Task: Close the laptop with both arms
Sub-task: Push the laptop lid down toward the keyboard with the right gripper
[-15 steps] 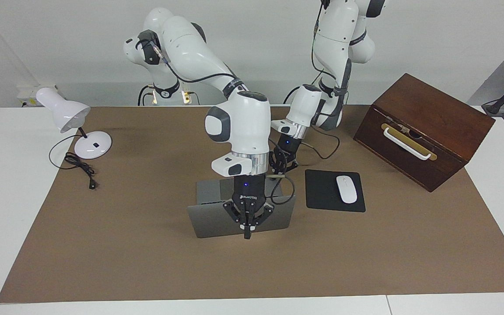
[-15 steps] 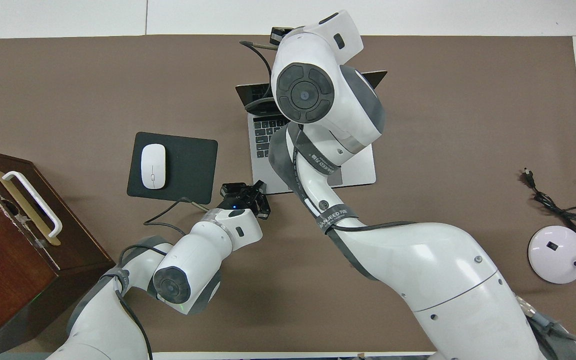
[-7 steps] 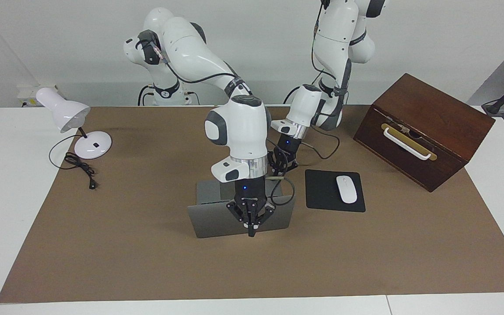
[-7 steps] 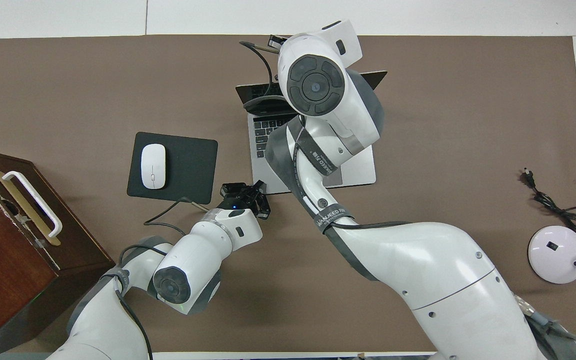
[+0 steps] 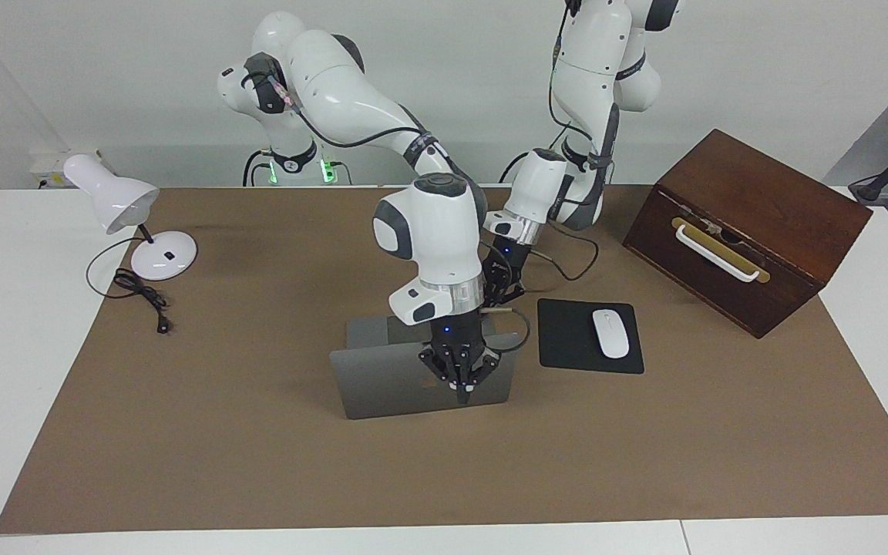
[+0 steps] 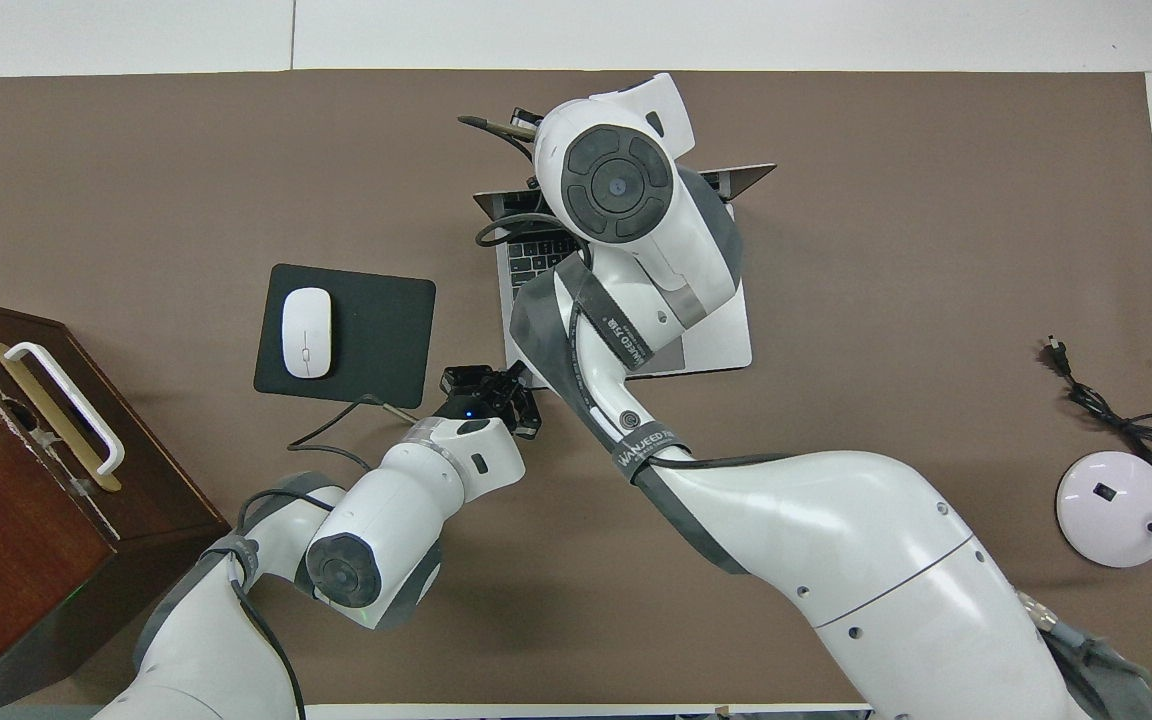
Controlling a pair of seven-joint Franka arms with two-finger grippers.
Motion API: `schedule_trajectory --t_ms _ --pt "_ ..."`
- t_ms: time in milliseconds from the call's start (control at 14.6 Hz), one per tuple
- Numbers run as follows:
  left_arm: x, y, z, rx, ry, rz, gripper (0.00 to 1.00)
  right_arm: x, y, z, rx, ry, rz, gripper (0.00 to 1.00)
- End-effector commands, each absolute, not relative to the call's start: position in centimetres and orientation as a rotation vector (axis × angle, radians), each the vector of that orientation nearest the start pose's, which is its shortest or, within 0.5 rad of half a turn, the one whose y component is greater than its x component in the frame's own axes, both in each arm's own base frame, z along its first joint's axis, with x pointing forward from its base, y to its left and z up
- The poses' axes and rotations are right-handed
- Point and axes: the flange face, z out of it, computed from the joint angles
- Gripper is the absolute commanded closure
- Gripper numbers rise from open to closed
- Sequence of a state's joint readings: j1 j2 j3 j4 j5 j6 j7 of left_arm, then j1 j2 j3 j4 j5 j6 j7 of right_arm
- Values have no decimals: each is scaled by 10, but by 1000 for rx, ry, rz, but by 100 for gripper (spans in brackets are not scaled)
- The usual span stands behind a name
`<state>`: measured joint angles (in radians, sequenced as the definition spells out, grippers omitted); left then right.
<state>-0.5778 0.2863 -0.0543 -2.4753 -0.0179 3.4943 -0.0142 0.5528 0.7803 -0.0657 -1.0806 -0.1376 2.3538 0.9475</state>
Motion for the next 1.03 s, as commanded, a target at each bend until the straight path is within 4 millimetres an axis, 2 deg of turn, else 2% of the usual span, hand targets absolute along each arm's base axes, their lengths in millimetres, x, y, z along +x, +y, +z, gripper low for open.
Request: schedule_trajectory --t_ms 0,137,479,684,958 --pt "433 -297 237 -3032 938 -1080 100 690 382 416 -2802 501 -577 100" --pt "434 -296 237 -3031 936 -1080 100 694 372 416 -2789 530 -540 100" --pt "434 -296 237 -3022 951 -1080 100 692 370 409 -2761 569 -414 100" --pt "434 -296 237 -3022 951 -1080 100 690 363 404 -2807 549 -331 100" --pt "434 -296 237 -3022 951 -1080 100 682 342 423 -2887 557 -202 100"
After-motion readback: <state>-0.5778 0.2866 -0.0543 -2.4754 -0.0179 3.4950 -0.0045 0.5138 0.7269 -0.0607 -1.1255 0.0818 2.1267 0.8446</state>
